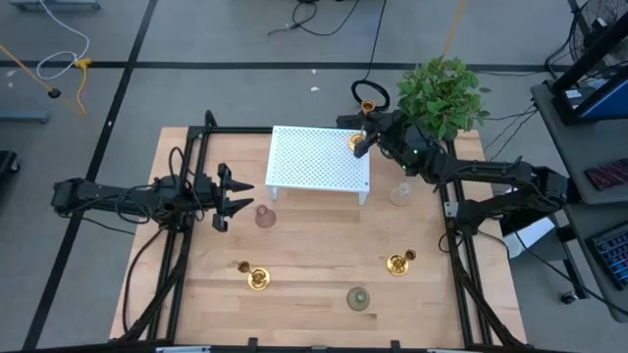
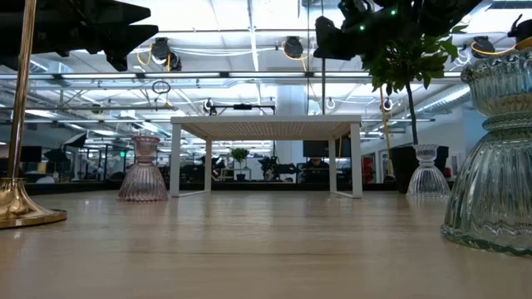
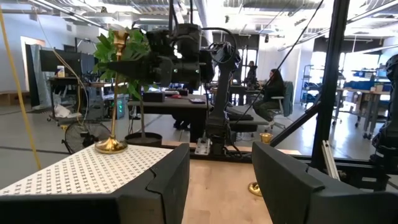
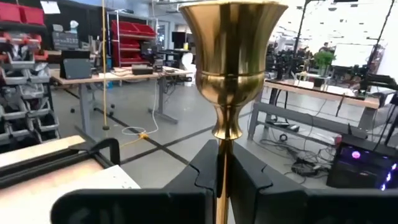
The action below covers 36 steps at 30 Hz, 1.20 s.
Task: Pick & Place candle stick holders
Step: Put the top right long gold candle holder on the shelf
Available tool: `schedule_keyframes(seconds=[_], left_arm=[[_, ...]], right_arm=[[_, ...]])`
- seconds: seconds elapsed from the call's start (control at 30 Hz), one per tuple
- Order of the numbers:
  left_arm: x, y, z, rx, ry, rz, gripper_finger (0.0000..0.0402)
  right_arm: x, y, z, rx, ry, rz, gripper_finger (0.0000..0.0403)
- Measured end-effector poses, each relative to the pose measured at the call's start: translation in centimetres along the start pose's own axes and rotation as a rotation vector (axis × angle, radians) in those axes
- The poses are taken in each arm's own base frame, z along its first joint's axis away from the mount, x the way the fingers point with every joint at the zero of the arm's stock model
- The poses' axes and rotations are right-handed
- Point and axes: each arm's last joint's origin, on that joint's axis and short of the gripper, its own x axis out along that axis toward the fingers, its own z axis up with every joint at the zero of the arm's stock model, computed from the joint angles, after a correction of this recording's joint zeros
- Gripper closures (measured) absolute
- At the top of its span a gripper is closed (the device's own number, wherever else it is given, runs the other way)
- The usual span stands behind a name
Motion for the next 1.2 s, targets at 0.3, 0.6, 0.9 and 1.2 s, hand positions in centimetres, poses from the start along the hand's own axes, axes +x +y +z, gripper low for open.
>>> schedule_keyframes(seconds=[0.3,0.6,0.9,1.2], left_arm=[[0.0,0.0,0.0,0.0,0.0,-0.001,0.022],[0.0,0.0,0.0,0.0,0.0,-0.001,0.022],[0.0,0.0,0.0,0.0,0.001,0.0,0.022],[0.0,0.0,0.0,0.0,0.001,-0.001,0.022]], right_arm=[[0.2,-0.5,-0.1,0.018,0.004,-0.015,0.0392],[0.2,-0.3,0.0,0.02,-0.005,0.065,0.0391],[0.6,-0.7,-0.3,0.013,0.008,0.044,0.0386],[1.4,-0.4,-1.7,-0.008,0.055,0.041,0.0332]])
